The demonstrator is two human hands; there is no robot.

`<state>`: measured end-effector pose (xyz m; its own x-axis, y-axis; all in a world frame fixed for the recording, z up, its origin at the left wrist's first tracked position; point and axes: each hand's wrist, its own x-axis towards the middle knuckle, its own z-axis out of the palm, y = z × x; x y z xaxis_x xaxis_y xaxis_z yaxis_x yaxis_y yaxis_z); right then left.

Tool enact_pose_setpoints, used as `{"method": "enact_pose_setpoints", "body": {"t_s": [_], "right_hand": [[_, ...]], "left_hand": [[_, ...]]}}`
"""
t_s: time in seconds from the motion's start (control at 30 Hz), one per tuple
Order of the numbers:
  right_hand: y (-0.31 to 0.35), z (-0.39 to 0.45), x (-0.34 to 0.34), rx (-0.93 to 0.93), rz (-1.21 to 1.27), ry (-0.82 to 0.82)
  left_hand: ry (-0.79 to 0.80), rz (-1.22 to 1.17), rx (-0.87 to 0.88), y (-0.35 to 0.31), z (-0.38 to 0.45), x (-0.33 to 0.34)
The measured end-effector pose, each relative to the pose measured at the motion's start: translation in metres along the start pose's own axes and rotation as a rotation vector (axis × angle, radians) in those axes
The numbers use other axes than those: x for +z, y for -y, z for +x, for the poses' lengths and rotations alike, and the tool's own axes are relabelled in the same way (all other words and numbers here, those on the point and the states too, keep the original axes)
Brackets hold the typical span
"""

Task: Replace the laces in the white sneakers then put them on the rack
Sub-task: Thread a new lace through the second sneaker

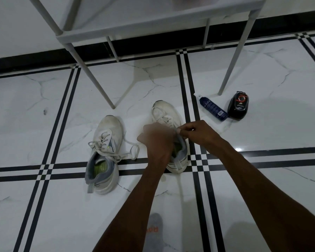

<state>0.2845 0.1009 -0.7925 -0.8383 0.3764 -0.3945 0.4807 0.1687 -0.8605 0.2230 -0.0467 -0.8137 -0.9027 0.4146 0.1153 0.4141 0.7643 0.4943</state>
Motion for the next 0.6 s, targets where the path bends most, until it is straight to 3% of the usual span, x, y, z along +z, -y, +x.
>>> {"method": "enact_pose_setpoints", "body": {"t_s": [0.2, 0.5, 0.6], "right_hand": [[0.003, 0.003, 0.006, 0.026, 0.132, -0.102], [0.007, 0.006, 0.008, 0.263, 0.345, 0.072], [0.009, 0.009, 0.007, 0.285, 0.305, 0.106]], "left_hand": [[-0.001, 0.007, -0.007, -0.001, -0.001, 0.000], [-0.001, -0.006, -0.006, 0.007, 0.001, 0.001], [-0.041, -0.047, 0.000, 0.009, -0.001, 0.000]]}}
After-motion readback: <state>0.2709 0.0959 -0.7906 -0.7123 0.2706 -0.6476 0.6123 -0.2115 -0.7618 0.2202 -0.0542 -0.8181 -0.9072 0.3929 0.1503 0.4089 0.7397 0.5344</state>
